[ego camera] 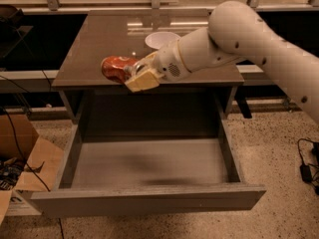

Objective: Place coke can into top drawer

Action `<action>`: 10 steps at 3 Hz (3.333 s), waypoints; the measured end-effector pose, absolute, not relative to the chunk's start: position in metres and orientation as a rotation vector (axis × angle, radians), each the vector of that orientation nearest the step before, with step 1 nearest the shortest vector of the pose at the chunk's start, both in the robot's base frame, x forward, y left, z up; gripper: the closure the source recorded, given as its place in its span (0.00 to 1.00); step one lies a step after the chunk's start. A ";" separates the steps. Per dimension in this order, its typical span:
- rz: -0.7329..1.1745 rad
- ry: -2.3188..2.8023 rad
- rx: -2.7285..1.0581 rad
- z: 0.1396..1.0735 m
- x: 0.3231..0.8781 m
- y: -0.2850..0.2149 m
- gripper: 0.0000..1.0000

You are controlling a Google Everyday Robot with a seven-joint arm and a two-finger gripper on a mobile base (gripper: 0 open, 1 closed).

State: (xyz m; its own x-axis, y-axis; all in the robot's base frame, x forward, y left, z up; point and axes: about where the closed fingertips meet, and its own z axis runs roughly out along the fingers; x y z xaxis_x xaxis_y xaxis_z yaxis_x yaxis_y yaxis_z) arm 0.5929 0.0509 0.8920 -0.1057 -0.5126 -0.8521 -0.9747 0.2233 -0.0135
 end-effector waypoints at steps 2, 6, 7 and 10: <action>0.856 1.885 -1.565 0.850 0.501 0.003 1.00; 1.011 2.269 -1.265 0.686 0.486 0.041 0.81; 0.981 2.331 -1.103 0.658 0.497 0.049 0.50; 0.979 2.327 -1.101 0.658 0.499 0.050 0.00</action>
Offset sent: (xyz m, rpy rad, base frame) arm -0.1347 -0.0630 -0.0961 -0.1838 0.3376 0.1467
